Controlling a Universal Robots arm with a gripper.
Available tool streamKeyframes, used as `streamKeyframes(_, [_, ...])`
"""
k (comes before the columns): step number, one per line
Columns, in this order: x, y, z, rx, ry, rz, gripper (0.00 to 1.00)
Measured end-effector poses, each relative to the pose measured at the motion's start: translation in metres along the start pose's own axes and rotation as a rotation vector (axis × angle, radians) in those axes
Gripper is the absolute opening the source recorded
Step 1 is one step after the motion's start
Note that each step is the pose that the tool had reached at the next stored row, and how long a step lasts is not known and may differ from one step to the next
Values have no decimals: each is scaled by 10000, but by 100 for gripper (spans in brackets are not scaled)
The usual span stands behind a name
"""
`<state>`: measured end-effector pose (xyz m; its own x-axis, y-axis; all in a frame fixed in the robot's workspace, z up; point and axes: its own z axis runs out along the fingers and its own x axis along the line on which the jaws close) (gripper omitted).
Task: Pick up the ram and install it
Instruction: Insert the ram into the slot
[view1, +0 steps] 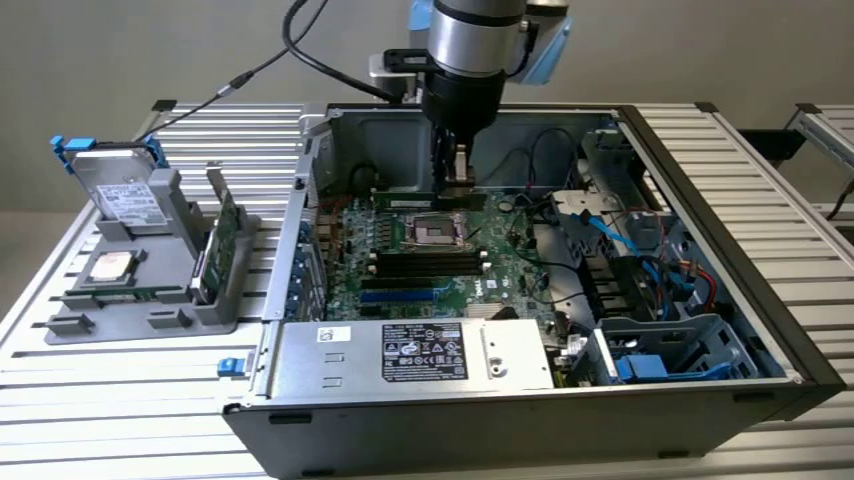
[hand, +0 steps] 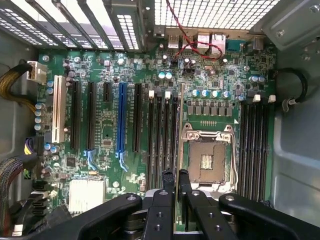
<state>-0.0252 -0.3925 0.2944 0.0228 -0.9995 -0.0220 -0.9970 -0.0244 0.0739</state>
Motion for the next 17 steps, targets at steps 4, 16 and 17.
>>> streamKeyframes(4, [4,-11,157,21,67,17,15])
streamKeyframes(16, [30,-25,337,53,232,34,15])
streamKeyframes(17, [31,-26,350,63,236,38,15])
